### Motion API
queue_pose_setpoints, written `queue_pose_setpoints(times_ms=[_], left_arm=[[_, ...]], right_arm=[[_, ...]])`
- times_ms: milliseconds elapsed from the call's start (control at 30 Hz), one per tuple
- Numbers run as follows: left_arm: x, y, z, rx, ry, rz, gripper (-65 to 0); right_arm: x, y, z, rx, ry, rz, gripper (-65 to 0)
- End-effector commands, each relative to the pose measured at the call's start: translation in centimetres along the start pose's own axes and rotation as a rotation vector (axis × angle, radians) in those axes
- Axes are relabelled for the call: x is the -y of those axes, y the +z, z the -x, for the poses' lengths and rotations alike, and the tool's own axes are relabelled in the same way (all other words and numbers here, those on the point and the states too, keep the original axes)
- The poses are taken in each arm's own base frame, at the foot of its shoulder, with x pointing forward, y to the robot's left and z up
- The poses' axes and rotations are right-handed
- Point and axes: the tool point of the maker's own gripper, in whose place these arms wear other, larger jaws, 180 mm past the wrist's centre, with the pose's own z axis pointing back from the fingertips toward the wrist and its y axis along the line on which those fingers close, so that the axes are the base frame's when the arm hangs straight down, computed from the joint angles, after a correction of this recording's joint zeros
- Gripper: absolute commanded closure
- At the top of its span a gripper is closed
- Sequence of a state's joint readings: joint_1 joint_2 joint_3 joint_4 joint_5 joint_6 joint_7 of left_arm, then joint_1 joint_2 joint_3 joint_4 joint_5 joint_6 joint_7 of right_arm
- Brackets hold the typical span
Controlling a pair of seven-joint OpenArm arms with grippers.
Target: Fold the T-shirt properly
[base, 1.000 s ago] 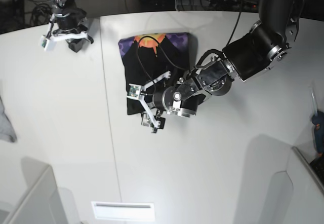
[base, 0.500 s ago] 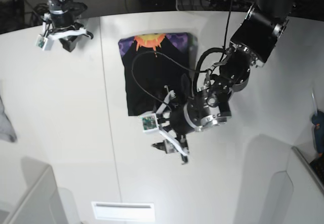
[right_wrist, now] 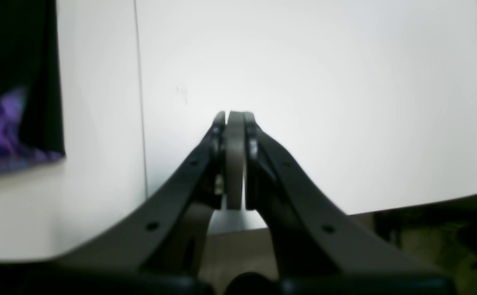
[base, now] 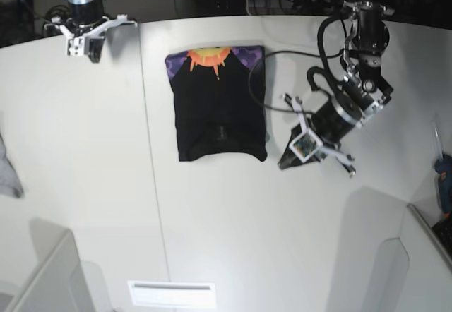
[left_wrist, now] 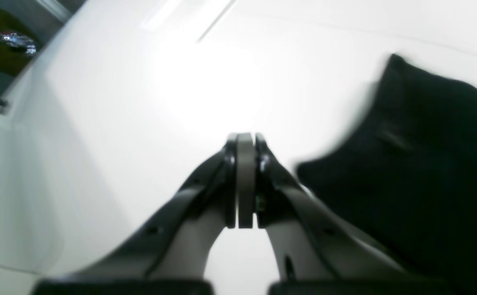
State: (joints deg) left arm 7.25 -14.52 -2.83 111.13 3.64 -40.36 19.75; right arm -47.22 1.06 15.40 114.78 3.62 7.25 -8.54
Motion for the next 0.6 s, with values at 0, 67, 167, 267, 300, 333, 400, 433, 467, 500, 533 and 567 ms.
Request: queue_pose_setpoints(times_ms=[0, 67, 167, 267, 300, 333, 400, 433, 467, 500, 533, 567], left_arm=[[-0.3, 0.9, -0.9, 0.061, -0.006, -0.008, 0.0], [0.8, 2.2, 0.0, 0.081, 0.02, 0.009, 0.0], [1.7, 5.1, 2.7, 0.047, 0.078, -0.007, 0.0], [2.2, 7.9, 4.7, 0.02, 0.17, -0.033, 0.0], [2.5, 8.8, 5.0, 0.027, 0.212, -0.038, 0.0], [2.8, 9.6, 5.2, 0.034, 0.245, -0.043, 0.0], [3.9, 11.1, 5.8, 0.033, 0.286, -0.031, 0.0], [4.6, 11.7, 6.1, 0.03, 0.298, -0.026, 0.0], [5.2, 12.4, 6.3, 0.031, 0.313, -0.019, 0.0], [5.8, 13.0, 6.6, 0.027, 0.327, -0.012, 0.0], [6.4, 13.8, 7.1, 0.014, 0.343, -0.009, 0.0], [7.0, 14.6, 7.6, 0.004, 0.367, -0.009, 0.0]], right_arm=[[0.2, 0.7, -0.7, 0.037, 0.025, 0.002, 0.0], [0.5, 1.4, 0.0, 0.029, 0.085, 0.007, 0.0], [1.3, 2.5, 1.1, 0.002, 0.221, 0.008, 0.0], [1.6, 3.3, 2.0, -0.025, 0.271, -0.013, 0.0], [1.7, 3.4, 2.1, -0.033, 0.287, -0.023, 0.0], [1.9, 3.6, 2.4, -0.042, 0.302, -0.031, 0.0], [2.0, 4.0, 2.9, -0.061, 0.316, -0.039, 0.0], [2.1, 4.3, 3.3, -0.074, 0.32, -0.042, 0.0], [2.2, 4.8, 3.9, -0.093, 0.326, -0.045, 0.0], [2.3, 5.3, 4.4, -0.113, 0.334, -0.052, 0.0], [2.4, 5.7, 4.9, -0.132, 0.346, -0.063, 0.0], [2.6, 6.4, 5.6, -0.158, 0.367, -0.079, 0.0]])
